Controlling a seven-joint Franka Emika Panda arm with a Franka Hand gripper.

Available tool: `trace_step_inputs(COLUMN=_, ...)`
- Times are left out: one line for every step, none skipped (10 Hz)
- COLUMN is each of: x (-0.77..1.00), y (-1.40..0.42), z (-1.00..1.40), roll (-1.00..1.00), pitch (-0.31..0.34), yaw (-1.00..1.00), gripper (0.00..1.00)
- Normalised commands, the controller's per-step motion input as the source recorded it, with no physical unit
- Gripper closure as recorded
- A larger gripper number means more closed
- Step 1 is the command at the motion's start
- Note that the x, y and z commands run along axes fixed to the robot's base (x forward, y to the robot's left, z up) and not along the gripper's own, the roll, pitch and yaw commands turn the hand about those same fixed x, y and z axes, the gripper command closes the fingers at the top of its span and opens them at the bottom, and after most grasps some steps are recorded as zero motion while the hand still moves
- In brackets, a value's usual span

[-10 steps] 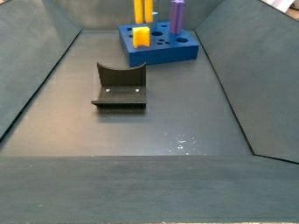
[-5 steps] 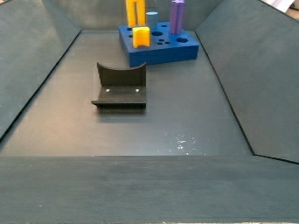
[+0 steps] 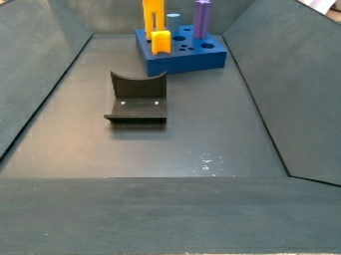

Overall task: Pick up the double-square object. Move up. Place the double-square object on the fixture. Regrasp the double-square object. Move to above the board. Insert the double-square object.
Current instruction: Insert the double-square object.

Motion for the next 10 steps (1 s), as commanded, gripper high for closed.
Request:
trace_step_inputs(x=0.14, y=0.0, z=-0.09, roll=0.0, pitch=0.0, yaw=0.07, gripper=1.0)
trace_step_inputs(x=0.0, y=0.0, z=-0.19, roll=0.05, pitch=-0.027, yaw=0.06, gripper=1.0)
trace_step_inputs(x=-0.03, y=-0.02, z=-0.23, roll=0.21, pitch=-0.09, yaw=0.08, gripper=1.0)
trace_step_inputs(x=-0.05, y=-0.06, z=-0.2, roll=0.28, pitch=-0.109, yaw=0.11, gripper=1.0)
trace_step_inputs(x=0.0, y=0.0, z=0.0, roll=0.0, pitch=0.0, yaw=0.02, gripper=1.0)
trace_step_inputs(x=0.0, y=0.0, z=0.01, roll=0.3, pitch=-0.017, yaw=0.2, gripper=1.0)
trace_step_inputs(x=0.0, y=0.0, z=0.09, roll=0.45, pitch=-0.011, yaw=0.24, gripper=1.0)
trace_step_inputs(x=0.0, y=-0.08, z=0.01, roll=0.25, pitch=-0.004, yaw=0.13, gripper=1.0)
trace_step_inputs(x=0.0, y=-0.06, z=0.0, roll=0.07, pitch=0.0, yaw=0.0, gripper=1.0)
trace_step_inputs(x=-0.06, y=-0.11, z=0.0, roll=0.08, pitch=-0.029, yaw=0.04, gripper=1.0)
